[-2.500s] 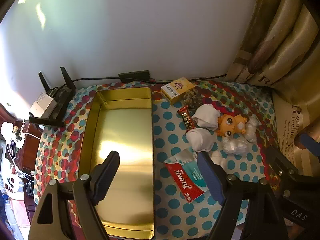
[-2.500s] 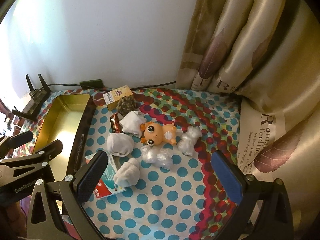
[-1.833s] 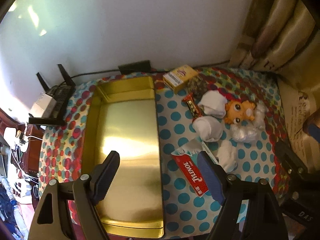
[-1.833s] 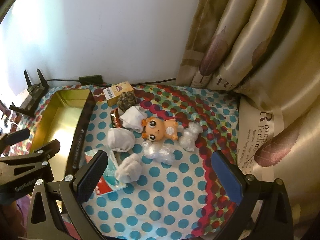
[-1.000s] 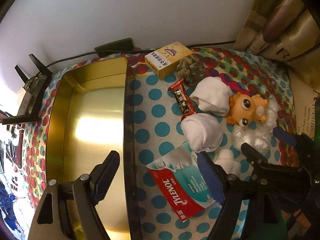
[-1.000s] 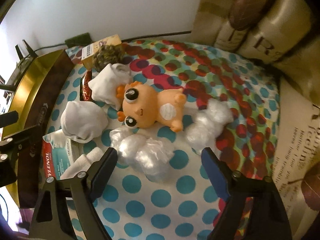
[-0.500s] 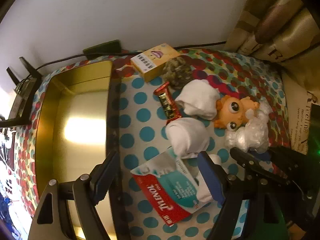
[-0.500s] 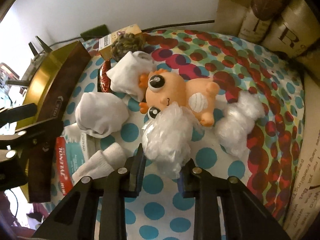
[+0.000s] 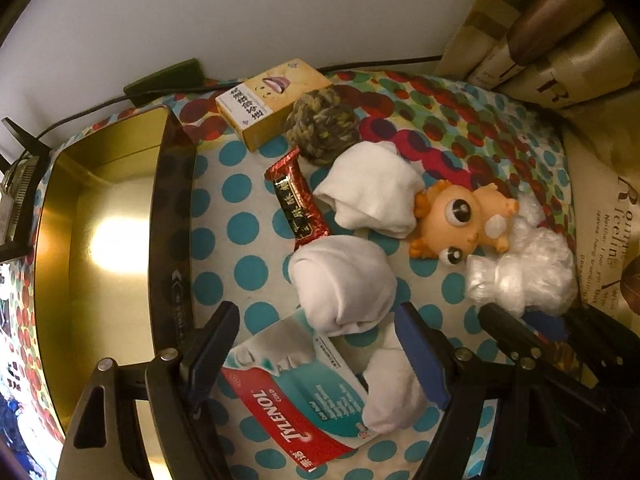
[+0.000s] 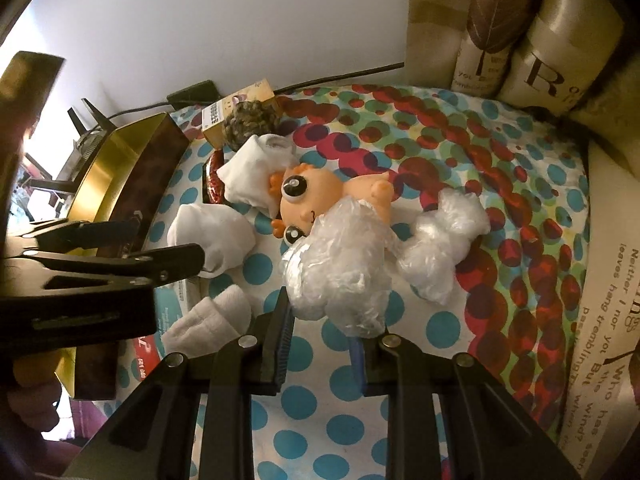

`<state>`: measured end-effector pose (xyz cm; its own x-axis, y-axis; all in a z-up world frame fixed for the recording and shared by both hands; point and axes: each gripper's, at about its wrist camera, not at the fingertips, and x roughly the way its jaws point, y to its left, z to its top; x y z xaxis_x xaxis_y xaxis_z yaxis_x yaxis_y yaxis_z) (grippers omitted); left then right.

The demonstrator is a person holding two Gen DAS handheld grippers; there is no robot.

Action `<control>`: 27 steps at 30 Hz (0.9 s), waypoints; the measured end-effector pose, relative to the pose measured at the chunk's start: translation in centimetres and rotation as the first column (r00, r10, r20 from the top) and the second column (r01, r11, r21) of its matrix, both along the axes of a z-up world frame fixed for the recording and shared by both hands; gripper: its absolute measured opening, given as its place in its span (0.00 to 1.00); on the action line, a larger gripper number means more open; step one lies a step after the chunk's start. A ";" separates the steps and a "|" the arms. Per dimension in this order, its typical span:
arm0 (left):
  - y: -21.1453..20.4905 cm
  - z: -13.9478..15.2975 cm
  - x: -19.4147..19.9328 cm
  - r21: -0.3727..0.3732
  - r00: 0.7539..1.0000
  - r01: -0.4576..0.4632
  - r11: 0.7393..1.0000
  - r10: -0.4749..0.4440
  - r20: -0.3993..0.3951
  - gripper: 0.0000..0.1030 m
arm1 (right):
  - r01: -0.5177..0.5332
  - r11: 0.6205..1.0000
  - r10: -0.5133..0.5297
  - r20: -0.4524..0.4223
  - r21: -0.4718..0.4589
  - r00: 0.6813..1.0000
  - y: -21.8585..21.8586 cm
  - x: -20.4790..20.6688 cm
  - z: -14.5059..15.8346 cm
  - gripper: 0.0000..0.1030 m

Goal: Organize objects
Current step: 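Grasp a white rolled sock with the left tool while the right tool grasps a plastic-wrapped bundle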

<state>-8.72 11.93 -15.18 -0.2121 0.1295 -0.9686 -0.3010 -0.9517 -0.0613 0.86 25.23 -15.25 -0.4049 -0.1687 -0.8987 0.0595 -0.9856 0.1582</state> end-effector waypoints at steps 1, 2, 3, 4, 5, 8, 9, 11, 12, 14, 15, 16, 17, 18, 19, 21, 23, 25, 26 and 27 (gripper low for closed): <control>-0.1 -0.2 -0.2 0.003 1.000 -0.005 1.000 0.005 0.008 0.80 | -0.002 1.000 0.002 0.000 -0.004 1.000 0.0 0.0 0.1 0.22; -0.1 -0.4 -0.3 0.005 1.000 -0.010 1.000 0.010 0.017 0.80 | -0.005 1.000 0.005 -0.001 -0.007 1.000 0.1 0.0 0.1 0.22; -0.1 -0.7 -0.4 0.010 1.000 -0.016 1.000 0.015 0.027 0.80 | -0.004 1.000 0.004 -0.003 -0.008 1.000 0.1 0.0 0.2 0.22; -0.1 -0.9 -0.6 0.011 0.999 -0.020 1.000 0.019 0.034 0.80 | -0.005 1.000 0.005 -0.003 -0.011 1.000 0.3 0.2 0.3 0.22; 0.0 -1.2 -0.7 0.007 0.999 -0.022 1.000 0.022 0.042 0.80 | -0.009 1.000 0.009 -0.002 -0.014 1.000 0.2 0.1 0.4 0.22; 0.3 -1.7 -0.9 0.005 0.998 -0.020 1.000 0.020 0.058 0.80 | -0.014 1.000 0.014 -0.006 -0.018 1.000 0.2 0.2 0.5 0.22; 0.5 -1.8 -0.9 0.006 0.998 -0.019 1.000 0.018 0.063 0.80 | -0.014 1.000 0.014 -0.006 -0.021 1.000 0.2 0.2 0.5 0.21; 0.5 -2.1 -0.9 0.035 0.997 -0.022 0.999 0.019 0.074 0.80 | -0.013 1.000 0.012 -0.006 -0.023 1.000 0.3 0.2 0.6 0.21; 0.6 -2.1 -0.9 0.047 0.997 -0.024 0.999 0.020 0.081 0.77 | -0.012 1.000 0.012 -0.006 -0.024 1.000 0.4 0.2 0.6 0.21; 0.5 -1.7 -0.8 0.072 0.997 -0.027 0.997 0.022 0.068 0.60 | -0.008 1.000 0.008 -0.005 -0.024 1.000 0.6 0.3 0.6 0.19; 0.6 -1.5 -0.7 0.068 0.998 -0.018 0.997 0.014 0.061 0.48 | -0.007 1.000 0.006 -0.004 -0.025 1.000 0.7 0.3 0.6 0.19; 0.7 -1.5 -0.8 0.067 0.998 -0.012 0.998 0.007 0.065 0.47 | -0.004 1.000 0.004 -0.004 -0.025 1.000 0.8 0.3 0.6 0.19; 0.7 -1.3 -0.7 0.063 0.998 -0.012 0.998 0.008 0.060 0.45 | -0.002 1.000 0.002 -0.003 -0.026 1.000 0.9 0.3 0.5 0.19; 0.6 -1.1 -0.6 0.064 0.999 -0.011 0.998 0.008 0.050 0.43 | 0.001 1.000 -0.001 -0.002 -0.029 1.000 1.0 0.2 0.6 0.19; 0.6 -1.1 -0.6 0.063 0.999 -0.007 0.998 0.005 0.047 0.42 | 0.003 1.000 -0.003 -0.003 -0.029 1.000 1.0 0.2 0.6 0.19; 0.6 -1.0 -0.4 0.060 0.999 0.001 0.998 -0.004 0.042 0.40 | 0.003 1.000 -0.004 -0.008 -0.031 1.000 1.0 0.2 0.7 0.19; 0.3 -0.5 -0.1 0.068 1.000 0.004 0.998 -0.006 0.028 0.40 | 0.002 1.000 -0.002 -0.011 -0.031 1.000 0.9 0.2 0.8 0.19; 0.4 0.0 0.0 0.065 1.000 0.011 0.998 -0.012 0.008 0.40 | 0.002 0.999 -0.002 -0.012 -0.033 1.000 0.9 0.2 0.8 0.19; 0.3 0.4 0.1 0.066 1.000 0.018 0.998 -0.017 -0.007 0.40 | 0.001 0.999 -0.001 -0.012 -0.033 1.000 0.8 0.3 0.8 0.19; 0.6 0.6 0.1 0.061 1.000 0.021 0.998 -0.020 -0.015 0.39 | 0.001 0.999 -0.001 -0.013 -0.033 1.000 0.8 0.3 0.8 0.19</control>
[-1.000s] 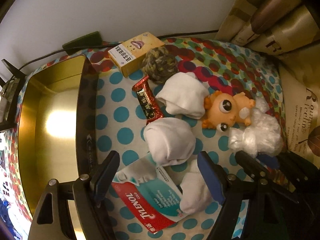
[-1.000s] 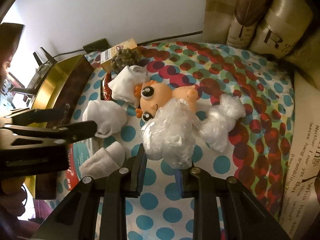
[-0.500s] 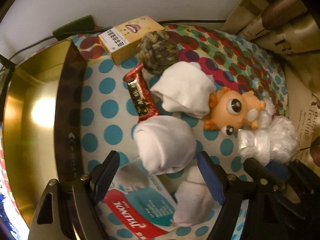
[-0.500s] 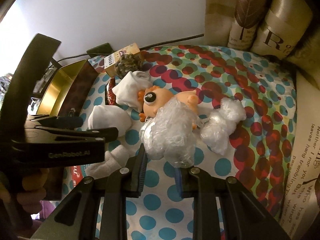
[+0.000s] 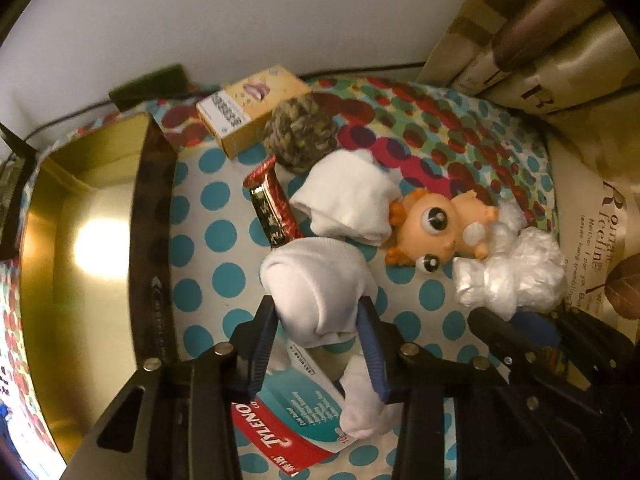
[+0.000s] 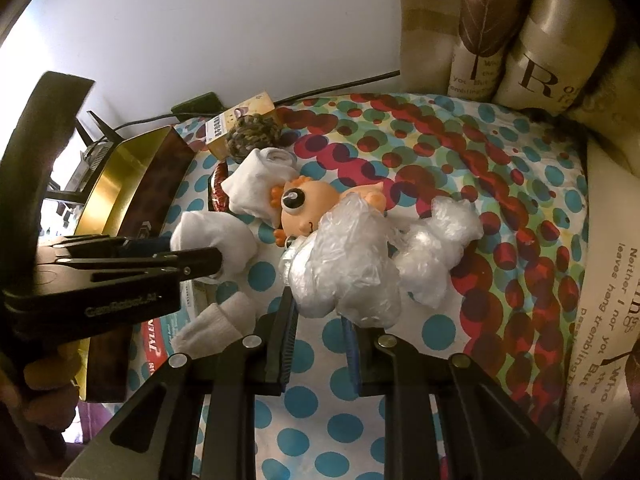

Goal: Organize objects
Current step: 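Grasp a white rolled sock with the left tool while the right tool grasps a plastic-wrapped bundle, then carry the sock into the gold tray and release while the right tool drops its bundle there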

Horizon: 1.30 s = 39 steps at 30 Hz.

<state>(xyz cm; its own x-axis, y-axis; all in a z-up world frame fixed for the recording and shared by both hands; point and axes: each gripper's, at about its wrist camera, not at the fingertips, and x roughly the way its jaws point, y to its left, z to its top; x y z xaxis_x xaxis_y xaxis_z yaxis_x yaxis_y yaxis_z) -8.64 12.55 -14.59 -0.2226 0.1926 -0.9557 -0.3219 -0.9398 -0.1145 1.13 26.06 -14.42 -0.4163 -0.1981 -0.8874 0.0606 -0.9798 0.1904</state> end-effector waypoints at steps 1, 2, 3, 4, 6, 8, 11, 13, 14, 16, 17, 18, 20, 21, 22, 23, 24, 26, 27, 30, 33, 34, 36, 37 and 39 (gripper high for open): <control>0.0 0.3 0.1 -0.001 1.000 0.005 1.000 -0.005 -0.008 0.39 | 0.002 1.000 -0.002 -0.001 -0.001 1.000 0.0 0.0 0.0 0.19; -0.1 0.7 0.3 0.007 1.000 0.007 1.000 -0.007 -0.017 0.39 | 0.002 1.000 -0.002 -0.002 -0.003 1.000 0.0 0.0 0.0 0.19; -0.2 1.1 0.4 0.012 1.000 0.007 1.000 -0.007 -0.023 0.39 | 0.001 1.000 -0.001 -0.004 -0.003 1.000 -0.1 0.0 0.1 0.19; -0.4 1.5 0.5 0.018 1.000 0.007 1.000 -0.007 -0.028 0.39 | 0.002 1.000 -0.002 -0.006 -0.003 1.000 -0.1 0.1 0.2 0.19; -0.7 2.3 0.7 0.028 0.999 0.001 1.000 0.000 -0.040 0.39 | 0.000 1.000 0.000 -0.010 -0.003 1.000 -0.3 0.1 0.3 0.19; -1.4 3.2 1.0 0.023 0.998 -0.013 1.000 0.014 -0.060 0.39 | -0.001 1.000 0.001 -0.014 -0.001 1.000 -0.3 0.1 0.5 0.19; -2.9 4.4 1.3 0.015 0.996 -0.042 0.999 0.043 -0.084 0.39 | -0.005 1.000 0.005 -0.017 -0.002 1.000 -0.6 0.1 0.6 0.19; -4.4 5.0 1.4 0.012 0.993 -0.076 0.997 0.077 -0.094 0.39 | -0.012 1.000 0.012 -0.020 -0.003 1.000 -0.8 0.1 0.7 0.19; -5.0 5.1 1.3 0.008 0.991 -0.095 0.995 0.095 -0.098 0.39 | -0.014 1.000 0.014 -0.023 0.000 1.000 -0.9 0.1 0.8 0.19; -6.8 5.4 1.4 0.006 0.985 -0.140 0.990 0.140 -0.099 0.39 | -0.020 1.000 0.020 -0.025 0.000 0.999 -1.1 0.0 1.0 0.19; -7.7 5.5 1.5 0.004 0.982 -0.162 0.987 0.162 -0.099 0.39 | -0.023 1.000 0.023 -0.028 0.001 0.999 -1.2 0.0 1.1 0.19; -8.4 5.4 1.5 -0.001 0.979 -0.179 0.984 0.178 -0.099 0.39 | -0.025 1.000 0.025 -0.032 0.004 0.999 -1.4 0.0 1.3 0.19; -10.0 5.2 1.7 -0.007 0.972 -0.218 0.976 0.216 -0.095 0.39 | -0.032 0.999 0.032 -0.039 0.006 0.999 -1.7 -0.1 1.6 0.19; -10.9 5.0 1.8 -0.017 0.966 -0.243 0.970 0.240 -0.094 0.39 | -0.035 0.999 0.035 -0.042 0.007 0.999 -1.8 -0.1 1.7 0.19; -11.5 4.8 1.9 -0.022 0.963 -0.256 0.966 0.253 -0.090 0.39 | -0.040 0.999 0.040 -0.045 0.009 0.998 -2.0 -0.1 1.9 0.19; -12.2 4.5 2.0 -0.023 0.960 -0.270 0.962 0.268 -0.084 0.39 | -0.046 0.999 0.046 -0.048 0.010 0.998 -2.2 -0.2 2.0 0.19; -12.8 4.3 2.1 -0.023 0.956 -0.286 0.958 0.284 -0.080 0.39 | -0.053 0.999 0.053 -0.052 0.013 0.997 -2.6 -0.2 2.2 0.19; -13.9 3.7 2.3 -0.035 0.948 -0.312 0.949 0.309 -0.072 0.39 | -0.070 0.997 0.071 -0.056 0.019 0.996 -3.3 -0.4 2.4 0.19; -14.3 3.5 2.4 -0.038 0.945 -0.322 0.946 0.319 -0.069 0.39 | -0.078 0.997 0.079 -0.058 0.021 0.995 -3.6 -0.4 2.5 0.19; -15.3 2.6 2.8 -0.054 0.937 -0.346 0.937 0.343 -0.059 0.39 | -0.104 0.994 0.105 -0.063 0.029 0.992 -4.7 -0.4 2.7 0.19; -16.4 1.8 3.1 -0.060 0.928 -0.371 0.927 0.369 -0.045 0.39 | -0.129 0.991 0.132 -0.065 0.039 0.989 -5.6 -0.3 3.0 0.19; -16.7 1.6 3.2 -0.066 0.925 -0.380 0.923 0.378 -0.045 0.39 | -0.134 0.990 0.137 -0.066 0.042 0.988 -5.9 -0.3 3.1 0.19; -17.3 1.1 3.3 -0.087 0.917 -0.400 0.913 0.397 -0.048 0.41 | -0.150 0.987 0.153 -0.064 0.050 0.986 -6.6 -0.3 3.1 0.19; -17.7 0.9 3.4 -0.095 0.913 -0.407 0.909 0.404 -0.047 0.42 | -0.155 0.987 0.158 -0.064 0.052 0.985 -6.9 -0.3 3.2 0.19; -18.4 0.8 3.6 -0.094 0.905 -0.425 0.900 0.422 -0.045 0.42 | -0.173 0.983 0.176 -0.065 0.058 0.982 -7.7 -0.4 3.3 0.19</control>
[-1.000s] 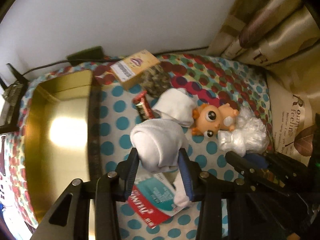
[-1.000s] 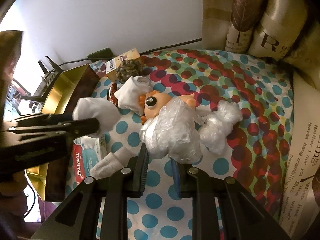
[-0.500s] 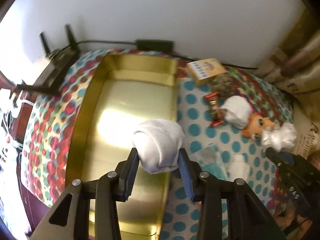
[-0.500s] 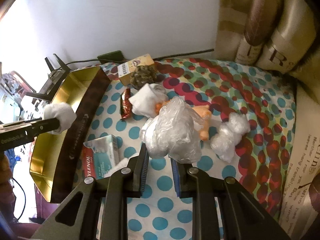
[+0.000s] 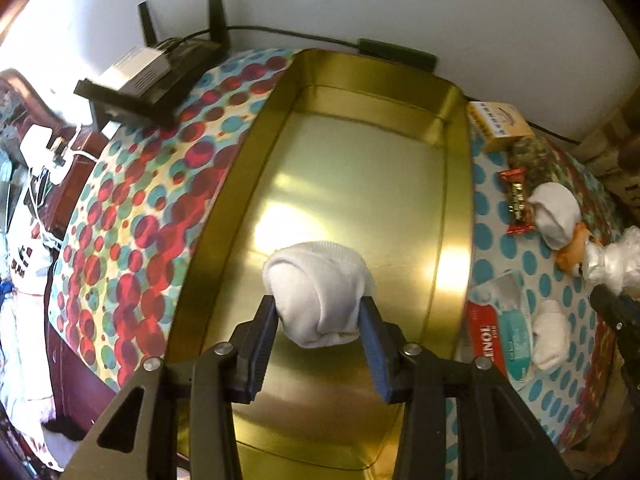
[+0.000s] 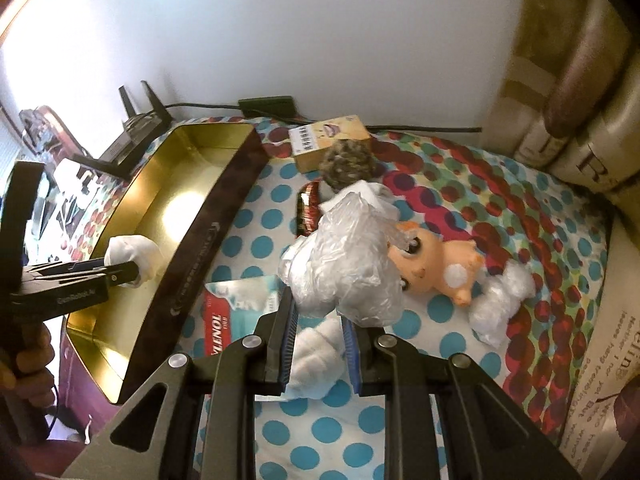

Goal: Organize objects
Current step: 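Carry the sock into the gold tray and release while the right tool drops its bundle there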

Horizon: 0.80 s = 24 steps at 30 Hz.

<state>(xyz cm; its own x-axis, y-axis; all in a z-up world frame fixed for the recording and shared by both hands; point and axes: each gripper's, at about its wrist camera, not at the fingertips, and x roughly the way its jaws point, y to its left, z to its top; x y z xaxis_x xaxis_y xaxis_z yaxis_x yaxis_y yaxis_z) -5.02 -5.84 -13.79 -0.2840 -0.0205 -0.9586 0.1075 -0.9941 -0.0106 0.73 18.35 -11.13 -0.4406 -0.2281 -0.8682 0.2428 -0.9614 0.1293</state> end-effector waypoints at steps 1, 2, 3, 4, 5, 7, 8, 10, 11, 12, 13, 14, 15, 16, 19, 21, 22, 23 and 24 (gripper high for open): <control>-0.2 0.0 0.1 0.005 1.000 0.000 1.000 0.000 0.001 0.42 | -0.012 1.000 0.012 -0.001 0.002 1.000 -0.5 0.0 0.1 0.19; -0.3 0.1 0.2 0.013 1.000 0.005 1.000 -0.005 0.002 0.42 | -0.021 1.000 0.021 -0.002 0.004 1.000 -0.8 -0.1 0.1 0.19; -0.4 0.2 0.4 0.019 1.000 0.007 1.000 -0.007 -0.001 0.42 | -0.035 0.999 0.035 -0.003 0.006 0.999 -1.4 -0.1 0.2 0.19; -0.5 0.4 0.5 0.018 1.000 0.008 1.000 -0.008 -0.005 0.42 | -0.048 0.999 0.048 -0.003 0.008 0.999 -1.8 -0.2 0.2 0.19; -0.5 0.6 0.7 0.011 1.000 0.015 1.000 -0.014 -0.012 0.42 | -0.062 0.998 0.062 -0.002 0.009 0.998 -2.4 -0.3 0.2 0.19; -0.6 1.1 1.0 -0.002 0.999 0.021 1.000 -0.021 -0.029 0.42 | -0.095 0.995 0.095 -0.005 0.009 0.995 -3.6 -0.5 0.3 0.19; -0.8 1.4 1.2 -0.007 0.999 0.019 1.000 -0.020 -0.038 0.42 | -0.114 0.993 0.114 -0.006 0.009 0.993 -4.3 -0.7 0.3 0.19; -1.5 1.9 1.5 -0.005 0.998 0.010 1.000 -0.010 -0.057 0.42 | -0.154 0.988 0.154 -0.014 0.011 0.988 -5.9 -1.0 0.4 0.19; -1.8 2.1 1.7 -0.007 0.998 0.003 1.000 -0.003 -0.066 0.42 | -0.176 0.984 0.176 -0.013 0.004 0.984 -6.8 -1.3 0.4 0.19; -2.1 2.4 1.9 -0.015 0.997 -0.006 1.000 0.005 -0.075 0.43 | -0.202 0.979 0.202 -0.012 -0.006 0.979 -8.0 -1.7 0.3 0.19; -2.5 2.7 2.2 -0.025 0.996 -0.017 1.000 0.015 -0.085 0.43 | -0.223 0.975 0.223 -0.016 -0.005 0.975 -8.9 -2.0 0.3 0.19; -2.9 2.9 2.3 -0.033 0.995 -0.026 0.999 0.022 -0.094 0.43 | -0.245 0.969 0.245 -0.019 -0.001 0.969 -10.1 -2.3 0.3 0.19; -3.2 3.2 2.5 -0.042 0.994 -0.034 0.999 0.030 -0.104 0.43 | -0.268 0.963 0.268 -0.020 -0.003 0.963 -11.1 -2.7 0.1 0.19; -3.6 3.4 2.7 -0.050 0.993 -0.045 0.998 0.039 -0.113 0.43 | -0.282 0.959 0.282 -0.021 -0.005 0.959 -11.9 -3.0 0.1 0.19; -4.6 3.8 3.3 -0.076 0.990 -0.067 0.995 0.057 -0.129 0.43 | -0.333 0.943 0.333 -0.017 -0.002 0.943 -14.9 -4.0 -0.4 0.19; -5.1 3.9 3.5 -0.080 0.989 -0.082 0.993 0.072 -0.129 0.44 | -0.361 0.933 0.361 -0.014 0.001 0.933 -16.6 -4.5 -0.9 0.19; -5.5 3.9 3.7 -0.079 0.988 -0.092 0.993 0.081 -0.128 0.44 | -0.370 0.929 0.370 -0.007 0.005 0.929 -17.2 -4.8 -1.2 0.19; -5.8 3.9 3.8 -0.080 0.988 -0.102 0.992 0.092 -0.125 0.44 | -0.379 0.925 0.379 0.000 0.009 0.925 -17.8 -5.1 -1.6 0.19; -6.2 3.9 3.9 -0.082 0.987 -0.112 0.990 0.102 -0.120 0.44 | -0.389 0.921 0.389 0.007 0.012 0.921 -18.4 -5.3 -1.9 0.19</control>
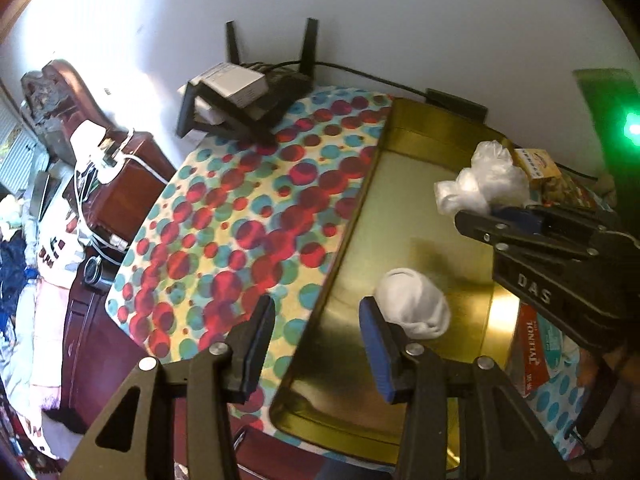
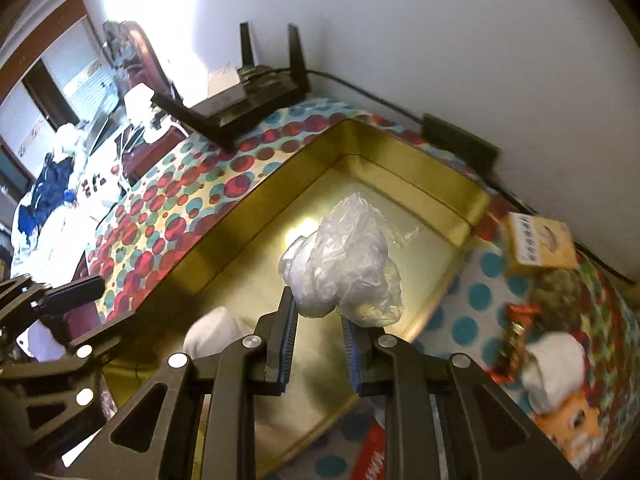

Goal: Organize objects
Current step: 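Carry the sock into the gold tray and release while the right tool drops its bundle there, then grasp another white sock with the left tool while the right tool grasps another plastic bundle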

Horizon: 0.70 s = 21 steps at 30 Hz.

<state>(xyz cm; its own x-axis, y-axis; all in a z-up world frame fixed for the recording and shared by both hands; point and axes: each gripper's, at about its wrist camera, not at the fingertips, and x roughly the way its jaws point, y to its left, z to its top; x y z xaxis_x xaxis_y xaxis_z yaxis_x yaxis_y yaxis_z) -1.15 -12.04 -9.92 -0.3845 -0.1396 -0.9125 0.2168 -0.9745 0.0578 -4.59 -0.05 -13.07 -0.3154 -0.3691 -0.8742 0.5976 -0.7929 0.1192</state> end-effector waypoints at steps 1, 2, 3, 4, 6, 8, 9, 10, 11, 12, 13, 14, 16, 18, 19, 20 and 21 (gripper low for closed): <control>-0.2 0.0 0.2 0.000 1.000 -0.008 1.000 0.008 0.001 0.44 | -0.006 1.000 0.006 0.002 0.008 1.000 -0.4 -0.2 -0.3 0.19; -0.5 -0.1 0.2 0.003 1.000 -0.015 1.000 0.015 0.002 0.44 | -0.013 1.000 0.013 0.006 0.017 1.000 -0.9 -0.3 -0.6 0.19; -0.8 -0.1 0.3 0.004 1.000 -0.022 1.000 0.022 0.003 0.44 | -0.016 1.000 0.016 0.011 0.019 1.000 -1.1 -0.4 -0.9 0.19; -0.9 -0.1 0.4 0.003 1.000 -0.027 1.000 0.027 0.004 0.44 | -0.018 1.000 0.017 0.014 0.021 1.000 -1.3 -0.5 -1.0 0.20; -1.2 -0.2 0.4 0.001 0.999 -0.033 0.999 0.033 0.009 0.44 | -0.020 0.999 0.020 0.021 0.026 1.000 -1.8 -0.7 -1.3 0.20; -1.2 -0.3 0.5 0.001 0.999 -0.033 0.999 0.033 0.009 0.44 | -0.023 0.999 0.023 0.020 0.029 1.000 -2.1 -0.7 -1.4 0.22; -1.2 -0.3 0.4 0.002 0.999 -0.032 0.999 0.032 0.010 0.44 | -0.023 0.999 0.022 0.019 0.034 1.000 -2.3 -0.7 -1.5 0.23; -1.2 -0.3 0.4 0.003 0.999 -0.032 0.999 0.032 0.011 0.44 | -0.023 0.999 0.023 0.019 0.035 1.000 -2.3 -0.7 -1.5 0.23; -1.1 -0.3 0.3 0.005 0.999 -0.032 0.999 0.032 0.012 0.44 | -0.022 0.999 0.021 0.016 0.036 1.000 -2.3 -0.6 -1.5 0.26; -1.1 -0.2 0.2 0.008 0.999 -0.030 1.000 0.030 0.011 0.44 | -0.021 0.999 0.020 0.014 0.037 1.000 -2.3 -0.6 -1.5 0.33; -1.0 -0.2 0.1 0.009 1.000 -0.026 1.000 0.026 0.008 0.44 | -0.020 0.999 0.019 0.011 0.038 1.000 -2.2 -0.5 -1.4 0.41; -0.8 -0.1 0.0 0.008 1.000 -0.021 1.000 0.021 0.004 0.44 | -0.012 0.999 0.012 0.003 0.038 1.000 -2.1 -0.5 -1.2 0.45; -0.2 0.2 -0.4 0.013 1.000 -0.003 1.000 0.003 -0.009 0.44 | 0.001 1.000 -0.001 -0.014 0.016 1.000 -1.4 -0.1 -0.2 0.46; 0.6 0.5 -0.9 0.018 1.000 0.019 1.000 -0.019 -0.019 0.44 | 0.022 1.000 -0.023 -0.031 -0.008 0.999 -0.2 0.3 0.9 0.46; 1.2 0.6 -1.3 0.021 0.999 0.035 0.999 -0.034 -0.025 0.44 | 0.040 0.999 -0.041 -0.041 -0.022 0.998 0.5 0.5 1.5 0.46; 1.8 0.7 -1.6 0.025 0.998 0.052 0.998 -0.052 -0.030 0.44 | 0.063 0.997 -0.065 -0.052 -0.033 0.997 1.6 0.7 2.2 0.46; 2.6 0.9 -2.0 0.029 0.997 0.075 0.997 -0.074 -0.035 0.44 | 0.090 0.995 -0.093 -0.066 -0.041 0.993 2.9 1.0 2.9 0.48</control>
